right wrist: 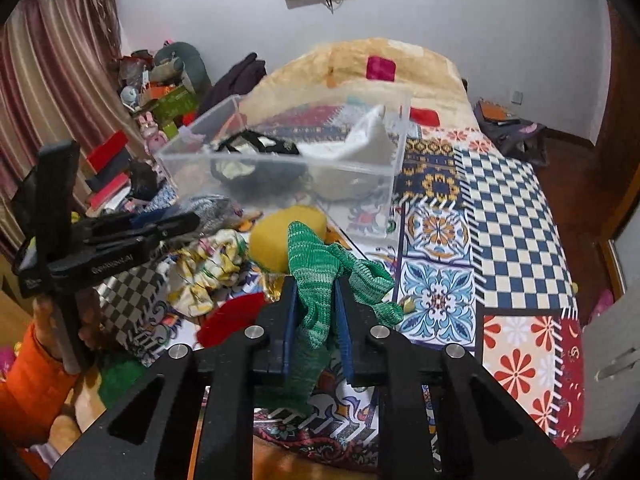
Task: Organize soft objects
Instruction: 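Grasp the silver mesh scrubber with the left gripper while the right grasps the green glove, then drop the scrubber and green glove into the clear box, opening both grippers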
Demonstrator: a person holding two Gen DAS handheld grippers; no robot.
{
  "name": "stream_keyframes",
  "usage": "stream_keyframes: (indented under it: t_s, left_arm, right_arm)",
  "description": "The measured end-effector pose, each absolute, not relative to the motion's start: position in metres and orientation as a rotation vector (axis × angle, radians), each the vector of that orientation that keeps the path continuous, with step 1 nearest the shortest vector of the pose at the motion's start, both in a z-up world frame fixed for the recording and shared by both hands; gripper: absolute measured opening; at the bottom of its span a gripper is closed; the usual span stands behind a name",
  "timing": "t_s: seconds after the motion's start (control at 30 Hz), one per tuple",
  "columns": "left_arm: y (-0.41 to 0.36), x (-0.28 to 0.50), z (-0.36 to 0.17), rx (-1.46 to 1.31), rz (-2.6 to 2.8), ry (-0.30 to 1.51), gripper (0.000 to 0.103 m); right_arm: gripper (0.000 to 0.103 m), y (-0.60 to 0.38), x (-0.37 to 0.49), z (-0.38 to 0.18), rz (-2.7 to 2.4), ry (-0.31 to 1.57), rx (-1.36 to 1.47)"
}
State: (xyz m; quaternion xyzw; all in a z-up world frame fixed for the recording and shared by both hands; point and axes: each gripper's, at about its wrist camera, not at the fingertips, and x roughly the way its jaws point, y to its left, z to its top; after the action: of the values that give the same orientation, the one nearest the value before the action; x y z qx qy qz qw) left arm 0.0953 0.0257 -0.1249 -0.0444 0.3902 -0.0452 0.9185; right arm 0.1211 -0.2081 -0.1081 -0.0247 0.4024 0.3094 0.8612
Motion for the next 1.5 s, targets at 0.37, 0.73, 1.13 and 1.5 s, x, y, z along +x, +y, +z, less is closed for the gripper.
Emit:
stream_keyframes:
  t_s: [0.37,0.73,1.13,1.5]
  left_arm:
    - [0.033,0.073,-0.082,-0.118,-0.127,0.697,0.023]
    - [0.047,0.085,-0.029,-0.113,-0.103,0.544,0.023]
    - [0.055,0.130,-0.028,-0.114,-0.057,0.544,0.023]
    - [0.050,0.177,-0.070,-0.082,-0.049,0.679,0.023]
  right_arm:
    - [0.015,-0.210,0.125,-0.068,0.658,0.727,-0.020]
    - [0.015,-0.182,0.153,-0.026,0.654,0.573,-0.022]
    - [0.015,-0.147,0.196,-0.023,0.632,0.560,-0.021]
    - [0.015,-0.118,0.225,-0.065,0.613,0.691,-0.112]
